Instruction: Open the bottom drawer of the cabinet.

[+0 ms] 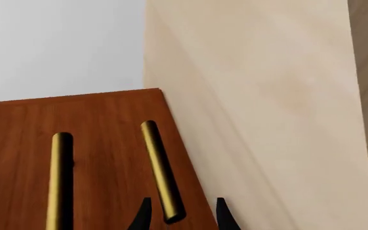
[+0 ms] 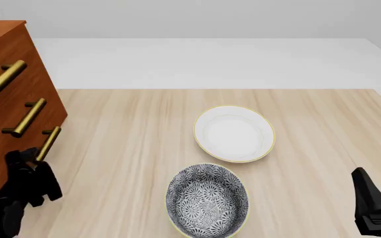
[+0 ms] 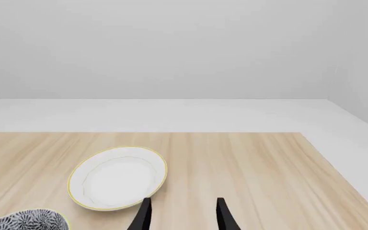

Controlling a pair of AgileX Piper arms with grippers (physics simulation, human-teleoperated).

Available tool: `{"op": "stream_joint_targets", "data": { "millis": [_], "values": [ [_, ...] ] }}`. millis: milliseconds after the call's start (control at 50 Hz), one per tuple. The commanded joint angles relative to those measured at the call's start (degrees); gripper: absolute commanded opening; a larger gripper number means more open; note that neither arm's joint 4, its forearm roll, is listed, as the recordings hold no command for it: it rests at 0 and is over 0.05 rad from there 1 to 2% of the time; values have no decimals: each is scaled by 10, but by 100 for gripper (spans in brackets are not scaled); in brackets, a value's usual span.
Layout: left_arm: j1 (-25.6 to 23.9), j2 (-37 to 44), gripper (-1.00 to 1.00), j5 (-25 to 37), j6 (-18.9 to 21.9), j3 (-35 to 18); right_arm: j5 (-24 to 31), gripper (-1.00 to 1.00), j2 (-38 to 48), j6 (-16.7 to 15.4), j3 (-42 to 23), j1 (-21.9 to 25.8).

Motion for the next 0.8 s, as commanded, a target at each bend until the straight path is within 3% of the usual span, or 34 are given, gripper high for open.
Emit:
{"op": "stream_joint_targets", "data": {
  "millis": [20, 60, 80, 320, 600, 640, 800],
  "values": [
    [27, 15, 100, 0, 44, -2, 0, 100, 0, 0, 0, 0],
    [27, 17, 100, 0, 40, -3, 0, 100, 0, 0, 0, 0],
    [28, 18, -100, 0, 41, -3, 0, 100, 0, 0, 0, 0],
    [20, 14, -100, 0, 43, -5, 0, 100, 0, 0, 0, 0],
    [-29, -19, -100, 0, 41, 14, 0, 100, 0, 0, 0, 0],
    [-41, -23, -100, 0, 66, 11, 0, 100, 0, 0, 0, 0],
    [-64, -12, -100, 0, 50, 4, 0, 100, 0, 0, 0, 0]
  ]
}}
